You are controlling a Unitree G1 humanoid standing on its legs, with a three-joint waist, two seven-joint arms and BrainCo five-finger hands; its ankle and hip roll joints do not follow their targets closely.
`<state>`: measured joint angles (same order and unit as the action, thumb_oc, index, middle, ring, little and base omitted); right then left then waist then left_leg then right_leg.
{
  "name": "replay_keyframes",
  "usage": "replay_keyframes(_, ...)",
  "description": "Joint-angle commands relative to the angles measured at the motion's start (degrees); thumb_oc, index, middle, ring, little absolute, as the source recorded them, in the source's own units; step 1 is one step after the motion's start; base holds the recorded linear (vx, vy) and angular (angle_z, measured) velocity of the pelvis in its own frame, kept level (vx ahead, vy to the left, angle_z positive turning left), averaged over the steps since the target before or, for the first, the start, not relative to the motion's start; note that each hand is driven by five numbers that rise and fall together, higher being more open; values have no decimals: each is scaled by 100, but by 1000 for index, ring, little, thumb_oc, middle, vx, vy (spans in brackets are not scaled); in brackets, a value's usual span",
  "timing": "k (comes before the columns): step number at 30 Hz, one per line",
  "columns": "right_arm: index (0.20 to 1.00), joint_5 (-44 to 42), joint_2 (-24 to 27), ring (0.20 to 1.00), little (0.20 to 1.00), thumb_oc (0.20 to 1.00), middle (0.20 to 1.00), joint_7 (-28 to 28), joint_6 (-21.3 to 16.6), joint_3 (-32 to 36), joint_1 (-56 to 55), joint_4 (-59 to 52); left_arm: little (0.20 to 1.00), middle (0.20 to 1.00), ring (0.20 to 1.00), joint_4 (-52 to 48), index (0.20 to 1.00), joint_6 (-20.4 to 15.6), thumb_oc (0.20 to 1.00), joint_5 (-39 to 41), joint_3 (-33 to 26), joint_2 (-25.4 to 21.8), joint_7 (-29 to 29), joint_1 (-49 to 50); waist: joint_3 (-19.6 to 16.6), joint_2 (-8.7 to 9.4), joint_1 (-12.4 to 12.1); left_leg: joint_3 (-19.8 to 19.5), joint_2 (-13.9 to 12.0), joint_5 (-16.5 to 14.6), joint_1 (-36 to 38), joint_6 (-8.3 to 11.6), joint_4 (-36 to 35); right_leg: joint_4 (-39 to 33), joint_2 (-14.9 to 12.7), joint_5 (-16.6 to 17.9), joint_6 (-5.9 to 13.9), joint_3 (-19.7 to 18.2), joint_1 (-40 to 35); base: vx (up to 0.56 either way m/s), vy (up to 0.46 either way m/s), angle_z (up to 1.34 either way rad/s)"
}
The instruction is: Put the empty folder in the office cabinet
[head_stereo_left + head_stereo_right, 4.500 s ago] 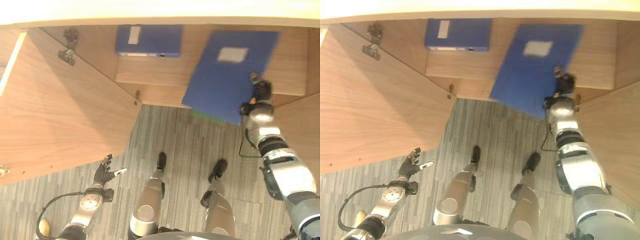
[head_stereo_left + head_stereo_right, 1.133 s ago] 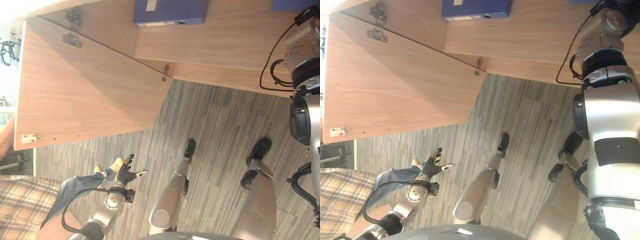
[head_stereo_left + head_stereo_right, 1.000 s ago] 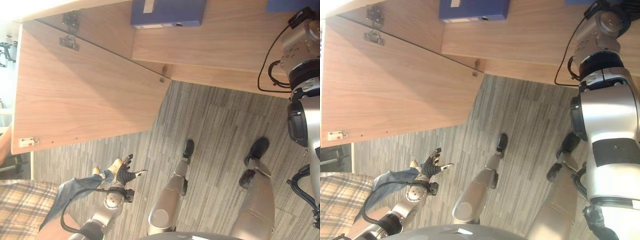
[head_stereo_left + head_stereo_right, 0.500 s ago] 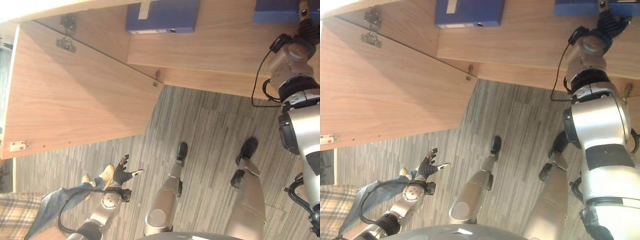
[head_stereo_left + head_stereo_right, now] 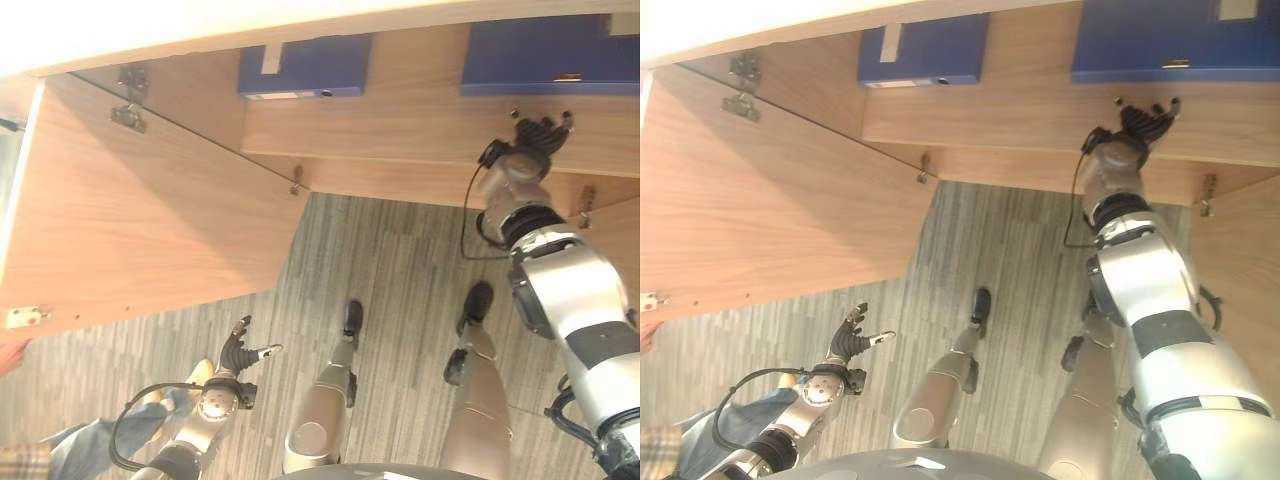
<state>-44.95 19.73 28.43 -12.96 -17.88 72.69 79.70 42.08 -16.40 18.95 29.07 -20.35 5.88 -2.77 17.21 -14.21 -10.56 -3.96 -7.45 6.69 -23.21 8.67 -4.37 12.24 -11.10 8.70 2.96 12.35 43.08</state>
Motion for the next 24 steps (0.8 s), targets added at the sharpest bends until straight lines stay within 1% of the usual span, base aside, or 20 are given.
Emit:
replay_keyframes(1, 1000, 426, -272, 1000, 1000, 1000, 1000, 74, 68, 39, -385, -202, 1000, 1000, 1000, 131, 1000, -80, 1000, -145, -60, -488, 202, -333, 328, 173, -164, 233, 32, -754, 649, -11, 241, -136, -128, -255, 531, -468, -430, -32, 21, -7)
replay_keyframes(2, 1000, 437, -281, 1000, 1000, 1000, 1000, 88, 70, 39, -401, -221, 1000, 1000, 1000, 132, 1000, -81, 1000, -147, -64, -488, 203, -324, 331, 175, -159, 236, 34, -759, 653, -13, 251, -146, -128, -248, 532, -470, -441, -57, 10, -11)
replay_keyframes(3, 1000, 882, -480, 1000, 1000, 1000, 1000, 89, 78, -119, -802, -556, 1000, 1000, 1000, 163, 1000, -80, 1000, -165, -140, -489, 232, -339, 391, 317, -50, 269, 49, -853, 665, -31, 394, -235, -113, -183, 534, -511, -548, -73, -3, -11)
replay_keyframes(4, 1000, 1146, -541, 1000, 1000, 1000, 1000, 66, 95, -213, -1055, -796, 1000, 1000, 1000, 187, 1000, -82, 1000, -173, -208, -486, 250, -343, 434, 395, 22, 281, 54, -914, 681, -41, 479, -281, -114, -134, 541, -536, -616, -71, -4, -7)
replay_keyframes(5, 1000, 1146, -541, 1000, 1000, 1000, 1000, 66, 95, -213, -1055, -796, 1000, 1000, 1000, 187, 1000, -82, 1000, -173, -208, -486, 250, -343, 434, 395, 22, 281, 54, -914, 681, -41, 479, -281, -114, -134, 541, -536, -616, -65, 16, -6)
replay_keyframes(6, 1000, 1934, -626, 1000, 1000, 1000, 1000, 40, 117, -477, -1752, -1518, 1000, 1000, 1000, 206, 1000, -91, 1000, -176, -387, -455, 252, -324, 524, 559, 178, 322, 60, -1030, 755, -67, 624, -345, -119, -52, 565, -596, -740, -40, 23, -11)
replay_keyframes(7, 1000, 1950, -631, 1000, 1000, 1000, 1000, 57, 130, -481, -1783, -1551, 1000, 1000, 1000, 205, 1000, -93, 1000, -178, -390, -454, 251, -308, 523, 560, 188, 319, 66, -1032, 760, -71, 632, -353, -125, -47, 569, -595, -755, -94, 56, -10)
replay_keyframes(8, 1000, 2606, -601, 1000, 1000, 1000, 1000, -158, 99, -685, -2562, -2418, 1000, 1000, 1000, 226, 1000, -119, 1000, -246, -612, -438, 258, -245, 618, 736, 366, 359, 86, -1163, 842, -102, 810, -385, -171, 29, 595, -637, -872, -81, 63, -13)
replay_keyframes(9, 1000, 2876, -563, 1000, 1000, 1000, 1000, -294, 83, -816, -2987, -2774, 1000, 1000, 1000, 252, 1000, -120, 1000, -300, -674, -409, 224, -209, 652, 807, 441, 359, 102, -1227, 902, -118, 889, -410, -204, 62, 615, -653, -967, -100, 84, -4)
replay_keyframes(12, 1000, 3450, -318, 1000, 1000, 1000, 1000, -770, -86, -999, -4277, -3653, 1000, 1000, 1000, 355, 1000, -181, 1000, -533, -848, -404, 79, -55, 746, 1037, 691, 382, 231, -1466, 1138, -189, 1168, -515, -346, 220, 702, -714, -1276, -79, 100, -11)
replay_keyframes(13, 1000, 3562, -91, 1000, 1000, 1000, 1000, -1103, -231, -961, -4970, -4006, 1000, 1000, 1000, 599, 1000, -215, 1000, -664, -987, -426, -9, -18, 755, 1209, 858, 406, 340, -1589, 1280, -234, 1283, -607, -471, 342, 778, -732, -1471, -98, 145, -4)
replay_keyframes(14, 1000, 3610, -36, 1000, 1000, 1000, 1000, -1271, -199, -986, -5229, -4079, 1000, 1000, 1000, 710, 1000, -200, 1000, -722, -1027, -426, -58, -22, 747, 1289, 915, 406, 396, -1650, 1352, -265, 1339, -657, -522, 386, 805, -738, -1570, -76, 115, 4)
replay_keyframes(15, 1000, 3610, -33, 1000, 1000, 1000, 1000, -1273, -195, -985, -5238, -4088, 1000, 1000, 1000, 713, 1000, -202, 1000, -723, -1026, -425, -59, -18, 753, 1288, 917, 405, 399, -1653, 1361, -268, 1344, -663, -525, 388, 808, -737, -1584, -50, 74, 1)
replay_keyframes(16, 1000, 3796, 83, 1000, 1000, 1000, 1000, -1388, -149, -1087, -5399, -4160, 1000, 1000, 1000, 797, 1000, -179, 1000, -804, -1064, -432, -93, -4, 744, 1357, 956, 407, 454, -1710, 1432, -291, 1416, -712, -589, 439, 832, -742, -1693, -34, 40, 3)
replay_keyframes(17, 1000, 3796, 83, 1000, 1000, 1000, 1000, -1388, -149, -1087, -5399, -4160, 1000, 1000, 1000, 797, 1000, -179, 1000, -804, -1064, -432, -93, -4, 744, 1357, 956, 407, 454, -1710, 1432, -291, 1416, -712, -589, 439, 832, -742, -1693, -63, 96, -14)
replay_keyframes(18, 1000, 4181, 465, 1000, 1000, 1000, 1000, -1727, -160, -1279, -5716, -4401, 1000, 1000, 1000, 906, 1000, -154, 1000, -917, -1163, -499, -195, 76, 682, 1479, 981, 410, 509, -1851, 1588, -342, 1549, -826, -685, 523, 889, -732, -1957, -40, 60, -7)
replay_keyframes(19, 1000, 4181, 464, 1000, 1000, 1000, 1000, -1728, -157, -1280, -5716, -4407, 1000, 1000, 1000, 905, 1000, -154, 1000, -917, -1167, -502, -195, 77, 677, 1503, 1003, 398, 542, -1813, 1577, -347, 1527, -841, -719, 542, 893, -728, -1950, -75, 200, 2)
replay_keyframes(20, 1000, 4364, 579, 1000, 1000, 1000, 1000, -1913, -127, -934, -6322, -4295, 1000, 1000, 1000, 1126, 1000, -136, 1000, -886, -1381, -488, -342, 134, 501, 1723, 1155, 472, 707, -1937, 1749, -452, 1669, -1033, -905, 776, 1001, -688, -2221, -46, 144, 21)
replay_keyframes(24, 1000, 4365, 581, 1000, 1000, 1000, 1000, -1916, -124, -930, -6332, -4303, 1000, 1000, 1000, 1130, 1000, -139, 1000, -885, -1376, -489, -344, 135, 510, 1725, 1152, 472, 711, -1940, 1763, -457, 1671, -1047, -909, 783, 1006, -686, -2243, -9, 36, 6)
